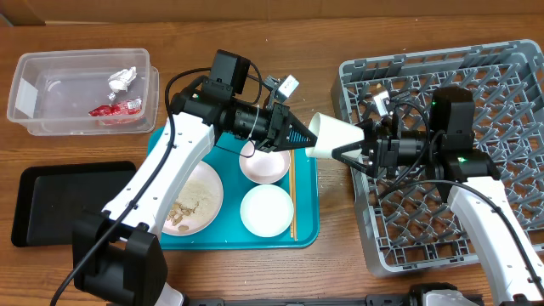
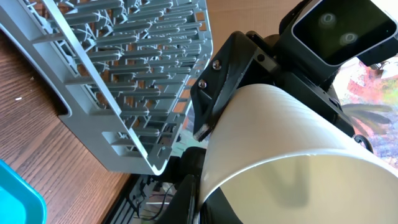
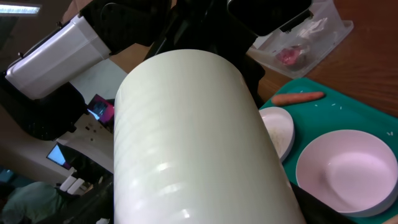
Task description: Sort waste into correct bins and load items into the dishwasher
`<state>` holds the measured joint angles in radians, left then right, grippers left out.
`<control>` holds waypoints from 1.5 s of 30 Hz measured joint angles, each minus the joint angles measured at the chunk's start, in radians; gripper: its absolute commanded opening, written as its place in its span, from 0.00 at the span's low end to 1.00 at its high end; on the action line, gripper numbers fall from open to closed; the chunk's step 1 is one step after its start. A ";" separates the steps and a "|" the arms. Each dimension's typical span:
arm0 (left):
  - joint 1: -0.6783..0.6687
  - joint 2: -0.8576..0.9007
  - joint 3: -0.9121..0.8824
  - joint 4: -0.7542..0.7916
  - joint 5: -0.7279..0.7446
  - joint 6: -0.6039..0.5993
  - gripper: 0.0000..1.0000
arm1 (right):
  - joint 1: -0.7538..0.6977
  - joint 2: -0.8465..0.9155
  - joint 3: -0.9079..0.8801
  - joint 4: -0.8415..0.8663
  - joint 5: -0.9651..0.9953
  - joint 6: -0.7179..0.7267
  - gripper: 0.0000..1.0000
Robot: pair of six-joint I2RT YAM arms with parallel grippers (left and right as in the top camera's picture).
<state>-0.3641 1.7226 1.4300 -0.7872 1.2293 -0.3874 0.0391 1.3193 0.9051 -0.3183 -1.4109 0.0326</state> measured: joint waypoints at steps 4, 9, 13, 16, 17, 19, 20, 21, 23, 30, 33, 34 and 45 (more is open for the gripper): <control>0.000 0.000 0.000 -0.001 -0.016 -0.003 0.18 | 0.000 0.000 0.000 0.002 0.003 -0.001 0.70; -0.001 0.000 0.000 -0.008 -0.061 -0.006 0.28 | 0.000 0.000 0.000 0.002 0.023 -0.003 0.61; 0.005 0.000 0.000 -0.058 -0.123 -0.005 0.29 | 0.000 0.000 0.000 -0.023 0.081 0.002 0.57; 0.025 0.000 0.001 -0.109 -0.196 -0.005 0.30 | 0.000 0.000 0.000 -0.039 0.148 0.019 0.55; 0.038 0.000 0.002 -0.130 -0.230 -0.003 0.30 | 0.000 0.000 0.000 -0.041 0.173 0.027 0.54; 0.070 0.000 0.002 -0.169 -0.286 -0.001 0.30 | 0.000 0.000 0.000 -0.043 0.225 0.043 0.54; 0.090 0.000 0.002 -0.188 -0.315 0.002 0.30 | 0.000 0.000 0.000 -0.051 0.254 0.048 0.54; 0.114 0.000 0.002 -0.208 -0.343 0.005 0.30 | -0.002 0.000 0.001 -0.069 0.285 0.053 0.54; 0.165 0.000 0.002 -0.256 -0.399 0.016 0.30 | -0.010 0.000 0.006 -0.132 0.357 0.059 0.54; 0.348 -0.045 0.003 -0.418 -0.674 0.052 0.30 | -0.154 -0.004 0.157 -0.534 0.689 0.074 0.54; 0.401 -0.082 0.003 -0.470 -0.806 0.056 0.30 | -0.241 -0.008 0.267 -0.685 0.835 0.073 0.53; 0.415 -0.092 0.003 -0.482 -0.848 0.058 0.30 | -0.277 -0.011 0.303 -0.729 0.885 0.074 0.53; 0.450 -0.111 0.003 -0.510 -1.054 0.058 0.30 | -0.662 -0.032 0.389 -0.945 1.365 0.166 0.56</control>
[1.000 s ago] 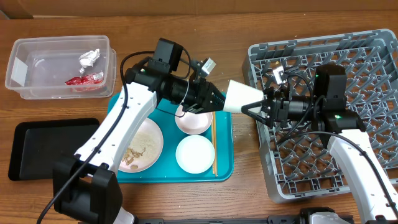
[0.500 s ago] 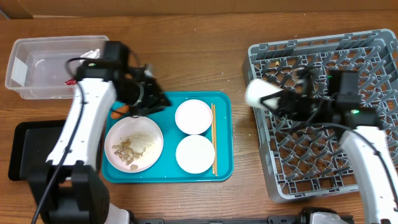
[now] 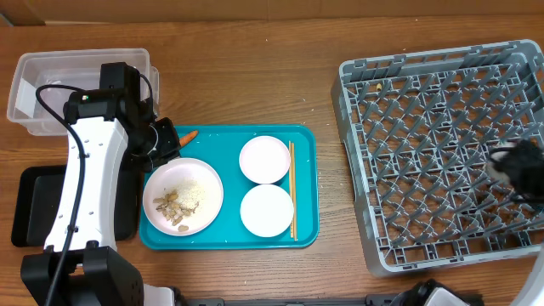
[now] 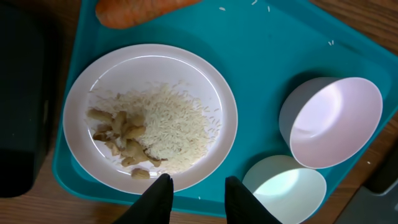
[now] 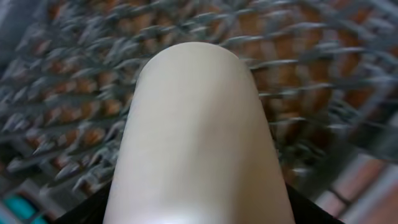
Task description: Sort waste into correct bins and load items into the dishwasher
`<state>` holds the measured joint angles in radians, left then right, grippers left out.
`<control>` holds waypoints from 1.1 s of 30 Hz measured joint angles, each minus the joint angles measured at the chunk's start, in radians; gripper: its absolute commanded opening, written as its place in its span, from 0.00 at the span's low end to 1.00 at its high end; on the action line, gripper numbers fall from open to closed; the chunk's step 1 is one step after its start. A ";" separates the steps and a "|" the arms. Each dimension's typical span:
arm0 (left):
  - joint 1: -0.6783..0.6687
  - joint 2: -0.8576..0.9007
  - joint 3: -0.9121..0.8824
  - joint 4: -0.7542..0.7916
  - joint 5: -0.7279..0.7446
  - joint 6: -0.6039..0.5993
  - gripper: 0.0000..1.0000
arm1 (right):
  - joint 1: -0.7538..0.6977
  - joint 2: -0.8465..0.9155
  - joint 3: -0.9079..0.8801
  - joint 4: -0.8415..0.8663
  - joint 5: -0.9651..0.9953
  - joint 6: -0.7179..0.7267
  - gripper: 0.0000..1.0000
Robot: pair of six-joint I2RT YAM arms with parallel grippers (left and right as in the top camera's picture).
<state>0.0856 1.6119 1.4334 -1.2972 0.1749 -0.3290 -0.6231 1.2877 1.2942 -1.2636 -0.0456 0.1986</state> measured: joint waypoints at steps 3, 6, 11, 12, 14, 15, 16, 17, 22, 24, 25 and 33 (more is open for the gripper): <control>0.000 0.000 0.000 0.000 -0.008 0.000 0.30 | -0.080 0.000 -0.027 0.002 0.066 0.027 0.56; 0.000 0.000 0.000 0.000 -0.012 0.000 0.30 | -0.114 0.002 -0.050 0.023 0.088 0.041 0.56; 0.000 0.000 0.000 0.000 -0.015 0.000 0.30 | -0.141 0.025 -0.074 0.048 0.103 0.055 0.64; 0.000 0.000 0.000 0.000 -0.015 0.000 0.30 | -0.141 0.033 -0.079 0.049 0.103 0.059 0.67; 0.000 0.000 0.000 0.000 -0.015 0.000 0.31 | -0.141 0.055 -0.089 0.055 0.103 0.062 0.73; 0.000 0.000 0.000 0.000 -0.015 0.000 0.31 | -0.141 0.067 -0.092 0.058 0.101 0.065 0.74; 0.000 0.000 0.000 0.000 -0.015 0.000 0.31 | -0.141 0.079 -0.094 0.061 0.101 0.064 0.76; 0.000 0.000 0.000 0.000 -0.015 0.000 0.31 | -0.141 0.091 -0.095 0.066 0.098 0.064 0.79; 0.000 0.000 0.000 0.000 -0.015 0.002 0.34 | -0.141 0.145 -0.095 0.078 0.079 0.063 0.86; 0.000 0.000 0.000 -0.001 -0.015 0.004 0.35 | -0.141 0.160 -0.096 0.087 0.058 0.063 0.86; 0.000 0.000 0.000 -0.001 -0.015 0.007 0.35 | -0.141 0.163 -0.096 0.089 0.040 0.063 0.86; 0.000 0.000 0.000 -0.001 -0.015 0.014 0.43 | -0.100 0.142 -0.078 0.084 -0.184 -0.005 0.84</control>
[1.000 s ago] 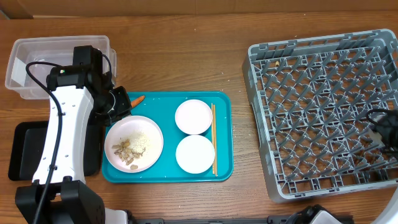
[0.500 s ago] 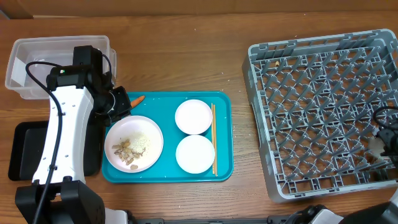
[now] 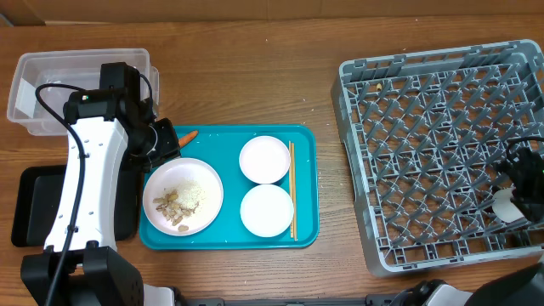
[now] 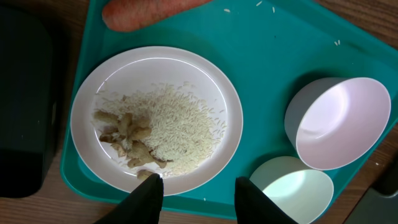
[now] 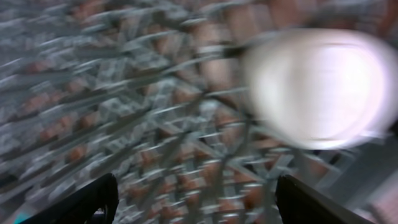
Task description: Sort waste into correct bins and load items into the dishwasher
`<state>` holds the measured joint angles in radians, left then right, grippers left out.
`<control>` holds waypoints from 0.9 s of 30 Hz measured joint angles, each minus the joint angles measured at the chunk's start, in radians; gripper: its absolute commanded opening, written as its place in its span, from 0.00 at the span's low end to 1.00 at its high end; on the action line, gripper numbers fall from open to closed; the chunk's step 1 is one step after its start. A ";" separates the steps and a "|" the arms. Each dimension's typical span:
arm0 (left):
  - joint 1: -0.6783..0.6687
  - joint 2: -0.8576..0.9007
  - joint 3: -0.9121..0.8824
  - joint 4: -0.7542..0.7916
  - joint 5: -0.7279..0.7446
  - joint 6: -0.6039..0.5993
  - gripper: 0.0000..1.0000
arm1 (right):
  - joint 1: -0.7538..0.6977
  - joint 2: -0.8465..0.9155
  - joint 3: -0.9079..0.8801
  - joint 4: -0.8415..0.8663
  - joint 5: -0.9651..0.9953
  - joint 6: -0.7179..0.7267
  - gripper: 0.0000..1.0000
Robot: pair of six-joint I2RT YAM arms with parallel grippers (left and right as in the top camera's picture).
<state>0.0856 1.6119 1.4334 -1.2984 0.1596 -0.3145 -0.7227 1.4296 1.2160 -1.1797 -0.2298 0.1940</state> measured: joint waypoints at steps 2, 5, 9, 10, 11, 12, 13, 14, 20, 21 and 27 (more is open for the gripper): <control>0.000 0.000 0.000 0.000 0.000 0.003 0.48 | 0.061 -0.035 0.019 0.002 -0.066 -0.030 0.84; 0.000 0.000 0.000 0.001 -0.001 0.003 0.51 | 0.196 -0.105 0.049 0.017 -0.135 -0.060 0.84; 0.000 0.000 0.000 0.000 0.000 0.003 0.55 | 0.450 -0.170 0.066 0.062 -0.179 -0.079 0.83; 0.000 0.000 0.000 0.000 0.000 0.003 0.56 | 0.512 -0.173 0.067 0.073 -0.186 -0.083 0.82; 0.000 0.000 0.000 0.000 0.000 0.004 0.57 | 0.575 -0.171 0.067 0.093 -0.195 -0.085 0.81; 0.000 0.000 0.000 0.000 0.000 0.004 0.59 | 0.637 -0.164 0.067 0.113 -0.193 -0.087 0.81; 0.000 0.000 0.000 0.000 0.000 0.004 0.60 | 0.700 -0.154 0.067 0.139 -0.193 -0.085 0.81; 0.000 0.000 0.000 0.000 0.000 0.004 0.61 | 0.754 -0.142 0.067 0.161 -0.190 -0.086 0.81; 0.000 0.000 0.000 0.000 0.000 0.004 0.66 | 1.056 0.001 0.067 0.279 -0.124 -0.054 0.80; 0.000 0.000 0.000 0.000 -0.001 0.004 0.66 | 1.091 0.032 0.067 0.300 -0.110 -0.046 0.79; 0.000 0.000 0.000 0.000 -0.001 0.004 0.66 | 1.233 0.224 0.067 0.402 -0.028 0.015 0.63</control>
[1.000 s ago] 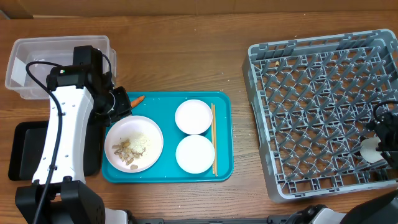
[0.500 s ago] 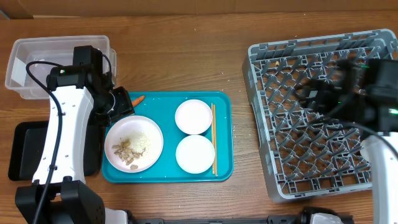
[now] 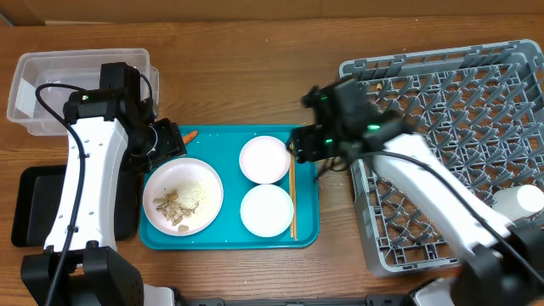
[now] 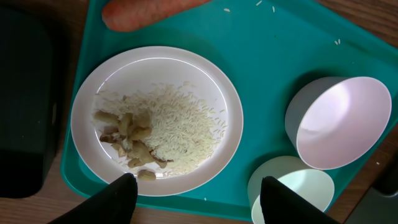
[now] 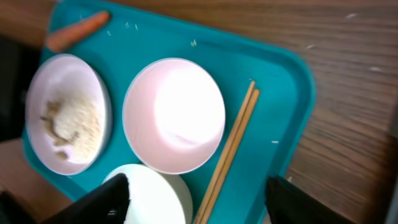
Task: Sort waste into correct bins and load items into the dishwasher
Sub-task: 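Reach the right gripper to the pink bowl and grasp its rim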
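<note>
A teal tray (image 3: pixel 219 140) carries a plate of rice and scraps (image 3: pixel 183 197), two white bowls (image 3: pixel 264 159) (image 3: pixel 267 210), chopsticks (image 3: pixel 292 191) and a carrot (image 3: pixel 188 135). My left gripper (image 3: pixel 168 143) hangs open above the plate's near-left edge; its view shows the plate (image 4: pixel 155 118) and the carrot (image 4: pixel 149 9). My right gripper (image 3: pixel 299 143) is open over the tray's right side, above the upper bowl (image 5: pixel 174 115) and the chopsticks (image 5: pixel 227 152). A white cup (image 3: pixel 520 201) sits in the grey dishwasher rack (image 3: pixel 442 93), at its right edge.
A clear plastic bin (image 3: pixel 51 89) stands at the back left, partly behind my left arm. A black bin (image 3: pixel 38 208) lies left of the tray. The rack fills the right side of the table.
My right gripper has moved from the rack's right edge to above the tray's right side, empty. The cup stays in the rack. The left gripper's fingers stand wider apart.
First the white cup sat between both grippers, midway from tray to rack. Then my left gripper hung above the plate while the right one held the cup over the rack. Later the cup lay free in the rack. Now both grippers are open over the tray.
</note>
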`<state>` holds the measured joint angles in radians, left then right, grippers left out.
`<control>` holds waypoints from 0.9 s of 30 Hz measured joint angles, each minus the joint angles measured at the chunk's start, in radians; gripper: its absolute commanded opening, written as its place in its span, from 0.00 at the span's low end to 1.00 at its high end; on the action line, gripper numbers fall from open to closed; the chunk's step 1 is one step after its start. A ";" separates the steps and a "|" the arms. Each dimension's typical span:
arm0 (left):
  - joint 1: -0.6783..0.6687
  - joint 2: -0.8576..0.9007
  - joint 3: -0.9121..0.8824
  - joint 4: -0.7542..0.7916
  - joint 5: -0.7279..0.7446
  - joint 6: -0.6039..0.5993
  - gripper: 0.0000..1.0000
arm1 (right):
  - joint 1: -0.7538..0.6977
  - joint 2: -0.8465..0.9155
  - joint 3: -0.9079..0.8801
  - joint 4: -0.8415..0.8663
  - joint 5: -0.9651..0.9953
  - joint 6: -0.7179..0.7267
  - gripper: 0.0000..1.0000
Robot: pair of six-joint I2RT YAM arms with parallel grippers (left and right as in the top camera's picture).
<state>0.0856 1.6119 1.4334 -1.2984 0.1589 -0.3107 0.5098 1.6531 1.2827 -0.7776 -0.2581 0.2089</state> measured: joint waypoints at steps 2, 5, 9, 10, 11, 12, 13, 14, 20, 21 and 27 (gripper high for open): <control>0.000 0.000 0.000 0.000 0.000 0.000 0.66 | 0.021 0.060 0.000 0.025 0.016 0.027 0.58; 0.000 0.000 0.000 0.000 0.000 0.000 0.66 | 0.036 0.142 0.000 0.056 0.034 0.061 0.50; 0.000 0.000 0.000 0.001 0.000 0.000 0.66 | 0.043 0.221 0.000 0.077 0.044 0.097 0.29; 0.000 0.000 0.000 0.001 0.000 0.000 0.66 | 0.042 0.231 0.000 0.080 0.047 0.107 0.25; 0.000 0.000 0.000 0.001 0.000 0.000 0.66 | 0.043 0.236 0.000 0.085 0.049 0.111 0.24; 0.000 0.000 0.000 0.001 0.000 0.000 0.66 | 0.042 0.237 0.000 0.090 0.049 0.116 0.24; 0.000 0.000 0.000 0.001 0.000 0.000 0.66 | 0.042 0.237 0.000 0.099 0.049 0.122 0.24; 0.000 0.000 0.000 0.001 0.000 0.000 0.66 | 0.042 0.237 0.000 0.109 0.049 0.125 0.24; 0.000 0.000 0.000 0.001 0.000 0.000 0.66 | 0.042 0.237 0.000 0.105 0.034 0.131 0.24; 0.000 0.000 0.000 0.001 -0.001 0.000 0.66 | 0.043 0.237 0.000 0.098 0.029 0.132 0.24; 0.000 0.000 0.000 0.001 -0.003 0.000 0.66 | 0.053 0.237 -0.001 0.098 0.039 0.159 0.24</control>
<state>0.0856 1.6119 1.4334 -1.2972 0.1558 -0.3107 0.5632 1.8900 1.2819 -0.6792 -0.2195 0.3676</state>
